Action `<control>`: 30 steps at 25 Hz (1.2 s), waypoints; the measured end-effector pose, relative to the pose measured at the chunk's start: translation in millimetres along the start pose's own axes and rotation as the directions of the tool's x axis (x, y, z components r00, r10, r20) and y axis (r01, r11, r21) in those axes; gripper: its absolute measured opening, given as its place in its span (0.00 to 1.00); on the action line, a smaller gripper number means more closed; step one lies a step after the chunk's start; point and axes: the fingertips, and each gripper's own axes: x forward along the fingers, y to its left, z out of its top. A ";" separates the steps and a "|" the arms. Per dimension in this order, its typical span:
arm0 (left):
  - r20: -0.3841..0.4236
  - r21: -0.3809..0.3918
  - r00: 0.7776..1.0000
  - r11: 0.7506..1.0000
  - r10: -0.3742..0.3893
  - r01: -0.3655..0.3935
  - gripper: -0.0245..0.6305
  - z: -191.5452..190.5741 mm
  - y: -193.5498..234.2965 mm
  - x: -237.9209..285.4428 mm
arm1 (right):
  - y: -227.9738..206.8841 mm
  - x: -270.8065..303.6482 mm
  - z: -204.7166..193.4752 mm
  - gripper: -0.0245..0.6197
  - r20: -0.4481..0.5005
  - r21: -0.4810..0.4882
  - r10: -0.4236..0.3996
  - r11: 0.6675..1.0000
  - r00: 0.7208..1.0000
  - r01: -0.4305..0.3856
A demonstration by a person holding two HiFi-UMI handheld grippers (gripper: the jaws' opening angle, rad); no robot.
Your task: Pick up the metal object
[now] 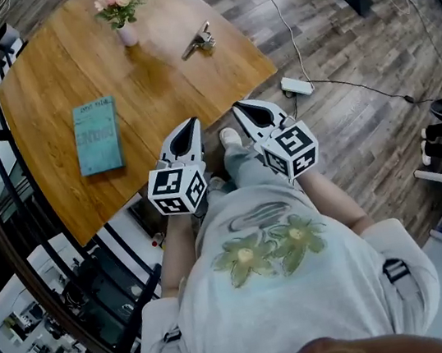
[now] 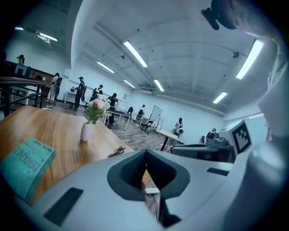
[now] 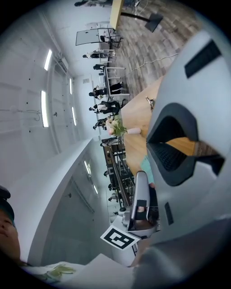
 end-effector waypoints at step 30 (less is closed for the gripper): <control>-0.053 -0.086 0.971 0.967 0.235 -0.239 0.06 58.7 116.5 152.6 | -154.1 198.8 25.8 0.46 -0.246 -0.085 0.179 0.975 0.953 -0.205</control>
